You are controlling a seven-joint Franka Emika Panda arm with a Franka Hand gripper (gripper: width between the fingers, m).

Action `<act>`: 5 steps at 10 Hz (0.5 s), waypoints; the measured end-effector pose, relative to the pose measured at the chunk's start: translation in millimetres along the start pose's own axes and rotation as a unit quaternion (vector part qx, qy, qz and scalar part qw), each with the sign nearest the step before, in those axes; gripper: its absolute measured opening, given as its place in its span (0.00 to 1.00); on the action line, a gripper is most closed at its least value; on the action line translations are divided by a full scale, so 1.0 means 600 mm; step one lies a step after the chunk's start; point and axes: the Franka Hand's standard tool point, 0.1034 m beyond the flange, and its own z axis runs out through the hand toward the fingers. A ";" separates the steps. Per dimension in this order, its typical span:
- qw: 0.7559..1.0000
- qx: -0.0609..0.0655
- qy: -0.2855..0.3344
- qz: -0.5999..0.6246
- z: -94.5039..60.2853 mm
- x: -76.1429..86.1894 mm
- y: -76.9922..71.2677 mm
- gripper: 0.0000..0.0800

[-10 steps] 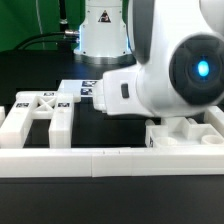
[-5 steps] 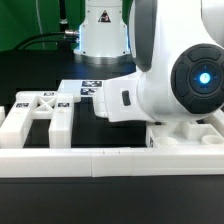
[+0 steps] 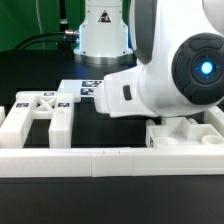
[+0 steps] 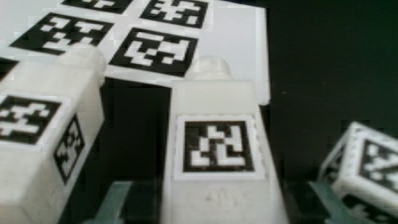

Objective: Assemble chair

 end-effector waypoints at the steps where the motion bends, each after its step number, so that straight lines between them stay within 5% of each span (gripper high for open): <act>1: 1.000 -0.001 0.002 -0.007 -0.017 -0.017 -0.006 0.36; 3: 0.999 -0.002 0.020 -0.035 -0.056 -0.052 -0.017 0.36; 5: 0.999 -0.002 0.019 -0.035 -0.046 -0.042 -0.016 0.36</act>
Offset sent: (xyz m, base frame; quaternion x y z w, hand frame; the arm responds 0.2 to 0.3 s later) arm 0.0000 0.0000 0.0000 0.0000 0.0000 0.0000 1.0000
